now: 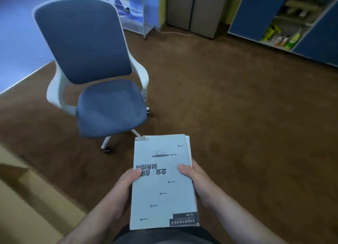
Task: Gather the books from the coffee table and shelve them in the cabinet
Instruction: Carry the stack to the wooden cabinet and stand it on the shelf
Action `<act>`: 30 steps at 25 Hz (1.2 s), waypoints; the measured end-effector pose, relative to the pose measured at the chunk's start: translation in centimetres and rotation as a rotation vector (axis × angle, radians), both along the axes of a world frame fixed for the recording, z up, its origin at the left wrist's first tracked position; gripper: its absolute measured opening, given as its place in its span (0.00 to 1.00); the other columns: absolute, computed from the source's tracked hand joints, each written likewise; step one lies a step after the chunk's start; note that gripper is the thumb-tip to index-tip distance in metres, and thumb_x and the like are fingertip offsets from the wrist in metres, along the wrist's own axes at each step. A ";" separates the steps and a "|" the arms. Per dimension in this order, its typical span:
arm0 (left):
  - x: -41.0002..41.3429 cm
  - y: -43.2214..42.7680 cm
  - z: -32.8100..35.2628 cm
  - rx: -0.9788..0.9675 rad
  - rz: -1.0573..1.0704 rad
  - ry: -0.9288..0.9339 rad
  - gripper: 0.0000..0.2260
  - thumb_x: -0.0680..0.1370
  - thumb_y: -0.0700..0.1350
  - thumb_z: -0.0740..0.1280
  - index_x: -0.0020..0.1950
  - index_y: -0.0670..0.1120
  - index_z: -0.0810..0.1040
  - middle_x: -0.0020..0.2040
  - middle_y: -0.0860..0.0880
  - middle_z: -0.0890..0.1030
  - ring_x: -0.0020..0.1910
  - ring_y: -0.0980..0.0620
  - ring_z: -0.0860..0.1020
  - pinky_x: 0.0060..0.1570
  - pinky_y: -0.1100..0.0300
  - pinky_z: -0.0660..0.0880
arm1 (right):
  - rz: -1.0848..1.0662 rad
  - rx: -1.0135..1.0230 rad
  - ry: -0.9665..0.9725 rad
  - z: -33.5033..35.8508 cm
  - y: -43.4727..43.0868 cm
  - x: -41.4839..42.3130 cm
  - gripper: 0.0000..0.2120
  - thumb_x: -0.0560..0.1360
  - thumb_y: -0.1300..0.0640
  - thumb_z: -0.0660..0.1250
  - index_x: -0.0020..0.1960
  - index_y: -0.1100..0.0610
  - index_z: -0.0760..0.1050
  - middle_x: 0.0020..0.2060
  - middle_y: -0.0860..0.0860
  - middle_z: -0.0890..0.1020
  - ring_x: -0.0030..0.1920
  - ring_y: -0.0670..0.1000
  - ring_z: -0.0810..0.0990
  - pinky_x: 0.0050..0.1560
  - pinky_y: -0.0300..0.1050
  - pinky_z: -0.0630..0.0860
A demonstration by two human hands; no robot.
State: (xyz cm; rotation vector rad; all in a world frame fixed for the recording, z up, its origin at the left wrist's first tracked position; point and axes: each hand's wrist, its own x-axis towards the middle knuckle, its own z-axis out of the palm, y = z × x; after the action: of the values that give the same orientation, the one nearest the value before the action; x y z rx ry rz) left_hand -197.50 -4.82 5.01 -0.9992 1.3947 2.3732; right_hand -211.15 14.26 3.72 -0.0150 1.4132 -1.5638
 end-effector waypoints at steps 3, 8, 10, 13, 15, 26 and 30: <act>-1.7 -1.8 0.1 0.062 0.155 0.042 0.32 0.65 0.56 0.74 0.61 0.35 0.78 0.62 0.31 0.80 0.51 0.36 0.84 0.51 0.45 0.80 | 0.128 0.006 -0.001 -0.1 -3.8 -4.0 0.32 0.69 0.51 0.72 0.72 0.54 0.70 0.60 0.56 0.85 0.58 0.60 0.85 0.55 0.54 0.83; -2.2 -6.4 1.5 0.027 0.266 0.075 0.20 0.58 0.52 0.84 0.35 0.42 0.78 0.18 0.46 0.78 0.19 0.61 0.78 0.22 0.71 0.72 | 0.347 -0.008 -0.022 0.1 -12.4 -7.6 0.29 0.70 0.54 0.68 0.70 0.56 0.72 0.59 0.58 0.86 0.54 0.58 0.87 0.50 0.51 0.84; -1.5 -9.3 1.6 0.011 0.360 0.138 0.22 0.52 0.42 0.87 0.32 0.45 0.75 0.13 0.50 0.72 0.14 0.63 0.74 0.18 0.71 0.69 | 0.462 -0.020 -0.026 0.3 -17.5 -8.3 0.29 0.70 0.55 0.68 0.71 0.57 0.71 0.60 0.59 0.85 0.56 0.59 0.86 0.51 0.52 0.84; 0.5 -13.2 1.1 -0.057 0.509 0.056 0.33 0.54 0.59 0.82 0.49 0.39 0.79 0.38 0.30 0.84 0.36 0.56 0.86 0.40 0.64 0.81 | 0.619 -0.029 -0.029 -0.1 -25.6 -8.3 0.30 0.71 0.56 0.69 0.72 0.58 0.70 0.62 0.60 0.84 0.58 0.62 0.85 0.51 0.53 0.83; 0.4 -16.3 1.1 0.020 0.745 0.022 0.21 0.71 0.51 0.68 0.59 0.39 0.80 0.56 0.33 0.83 0.49 0.41 0.86 0.47 0.48 0.83 | 0.715 -0.016 -0.009 0.0 -30.6 -7.9 0.31 0.70 0.56 0.70 0.72 0.58 0.70 0.61 0.59 0.84 0.58 0.62 0.85 0.51 0.51 0.84; 8.4 -22.4 3.7 0.011 1.326 0.059 0.19 0.75 0.52 0.59 0.53 0.46 0.86 0.55 0.38 0.85 0.50 0.39 0.85 0.45 0.49 0.81 | 1.240 -0.032 0.000 3.7 -48.3 0.7 0.28 0.73 0.54 0.68 0.73 0.54 0.71 0.64 0.58 0.83 0.64 0.64 0.81 0.67 0.69 0.74; 11.7 -22.8 4.3 -0.069 1.567 0.053 0.17 0.76 0.51 0.65 0.58 0.41 0.84 0.56 0.36 0.84 0.53 0.36 0.84 0.48 0.49 0.81 | 1.479 -0.041 0.004 4.9 -53.7 6.1 0.28 0.72 0.53 0.69 0.72 0.54 0.71 0.62 0.57 0.84 0.61 0.63 0.84 0.63 0.64 0.79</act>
State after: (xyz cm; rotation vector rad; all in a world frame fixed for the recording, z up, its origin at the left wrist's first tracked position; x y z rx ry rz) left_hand -185.84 -27.61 9.30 -2.7501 0.6080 3.1477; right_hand -205.08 -39.43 8.62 -0.8751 0.8911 -0.3308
